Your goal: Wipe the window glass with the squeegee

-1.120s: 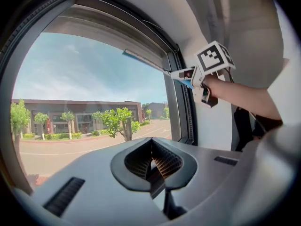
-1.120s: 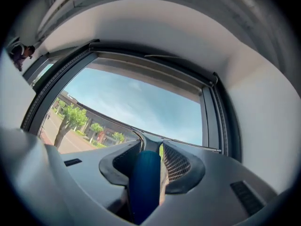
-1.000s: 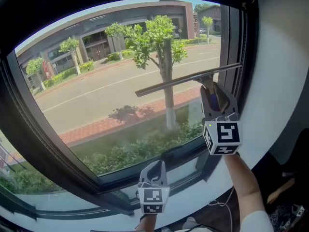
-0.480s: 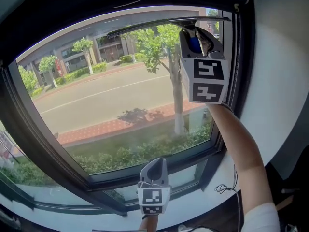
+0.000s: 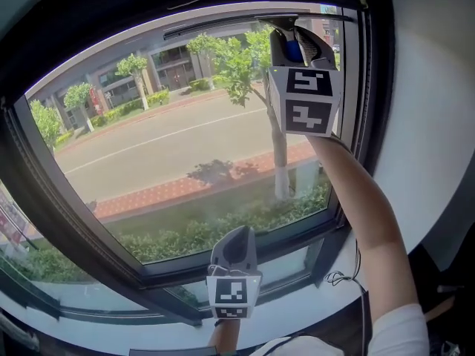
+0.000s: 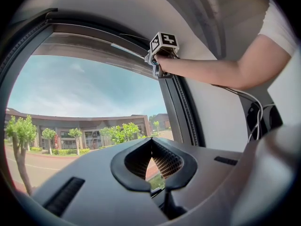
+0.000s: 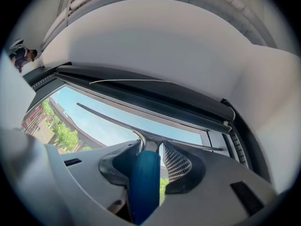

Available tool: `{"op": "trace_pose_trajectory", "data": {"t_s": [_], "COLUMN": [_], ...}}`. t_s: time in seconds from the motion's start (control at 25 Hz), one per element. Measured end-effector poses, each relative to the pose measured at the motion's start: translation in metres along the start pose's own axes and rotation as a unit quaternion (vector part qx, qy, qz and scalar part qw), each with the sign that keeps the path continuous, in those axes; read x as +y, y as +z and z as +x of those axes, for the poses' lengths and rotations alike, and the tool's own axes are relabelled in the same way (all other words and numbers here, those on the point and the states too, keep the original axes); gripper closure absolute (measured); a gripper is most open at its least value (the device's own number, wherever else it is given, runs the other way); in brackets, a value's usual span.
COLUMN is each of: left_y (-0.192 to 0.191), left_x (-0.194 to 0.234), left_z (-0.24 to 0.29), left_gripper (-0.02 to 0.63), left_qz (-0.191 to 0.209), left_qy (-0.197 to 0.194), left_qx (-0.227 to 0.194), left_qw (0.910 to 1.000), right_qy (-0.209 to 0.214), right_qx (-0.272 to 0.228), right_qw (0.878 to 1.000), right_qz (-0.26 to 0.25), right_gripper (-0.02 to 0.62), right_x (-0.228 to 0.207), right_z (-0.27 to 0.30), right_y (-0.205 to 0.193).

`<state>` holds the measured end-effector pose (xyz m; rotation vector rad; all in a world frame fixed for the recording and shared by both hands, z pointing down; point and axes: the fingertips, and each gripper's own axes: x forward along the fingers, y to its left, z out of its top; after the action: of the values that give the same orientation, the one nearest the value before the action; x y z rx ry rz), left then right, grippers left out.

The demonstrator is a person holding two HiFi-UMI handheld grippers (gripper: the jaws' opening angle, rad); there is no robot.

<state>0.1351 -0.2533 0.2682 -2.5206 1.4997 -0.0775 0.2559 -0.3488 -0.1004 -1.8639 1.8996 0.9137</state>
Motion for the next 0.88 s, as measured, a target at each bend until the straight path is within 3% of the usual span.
{"op": "trace_pose_trajectory", "data": {"t_s": [0.88], "left_y": [-0.004], "left_x": [0.008], "left_z": [0.003], "left_gripper": [0.603], "left_qz": [-0.017], "left_qy": [-0.016], "left_qx": [-0.016], "left_qw": [0.9996], "right_qy": [-0.007], "right_qx": [0.019], "right_qw": [1.000], "right_qz": [-0.007], "right_gripper": [0.445], "right_x": [0.009], "right_z": [0.002], "right_y": [-0.021]}}
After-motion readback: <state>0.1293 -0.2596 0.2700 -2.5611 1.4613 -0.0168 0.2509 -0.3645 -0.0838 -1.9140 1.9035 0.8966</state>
